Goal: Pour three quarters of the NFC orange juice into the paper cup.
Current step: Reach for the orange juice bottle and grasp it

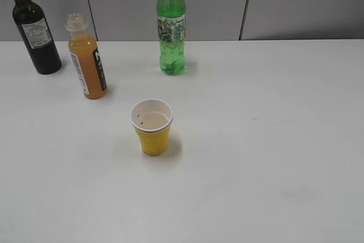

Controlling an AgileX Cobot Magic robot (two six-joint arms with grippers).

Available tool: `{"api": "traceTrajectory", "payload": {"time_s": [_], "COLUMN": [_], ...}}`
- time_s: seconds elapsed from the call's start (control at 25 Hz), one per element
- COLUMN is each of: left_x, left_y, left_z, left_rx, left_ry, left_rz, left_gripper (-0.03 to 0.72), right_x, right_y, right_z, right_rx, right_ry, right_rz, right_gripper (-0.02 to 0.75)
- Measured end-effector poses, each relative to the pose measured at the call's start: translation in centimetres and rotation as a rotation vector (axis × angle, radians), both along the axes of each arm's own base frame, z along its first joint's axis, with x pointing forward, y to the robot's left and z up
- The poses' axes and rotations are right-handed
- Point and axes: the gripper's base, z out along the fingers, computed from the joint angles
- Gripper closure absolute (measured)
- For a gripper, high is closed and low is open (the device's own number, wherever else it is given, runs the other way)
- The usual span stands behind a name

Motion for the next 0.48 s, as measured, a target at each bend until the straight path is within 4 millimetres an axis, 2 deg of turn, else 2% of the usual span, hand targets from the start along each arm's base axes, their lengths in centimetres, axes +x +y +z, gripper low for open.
{"api": "traceTrajectory", "payload": {"time_s": [0.2,0.48], "left_x": [0.0,0.0], "left_y": [0.0,0.0], "left_z": [0.0,0.0], "left_rx": [0.000,0.000], "left_ry": [-0.001,-0.001], "left_rz": [0.000,0.000], "left_gripper": [0.451,0.450], "right_x": [-1.6,-1.1], "right_y": [-0.1,-0.2], "right_z": [0.1,0.1], "right_rx": [-0.001,-0.015], "right_ry": [-0.118,-0.178], "right_rz": [0.003,-0.003], "right_gripper": [0.141,0.141]}}
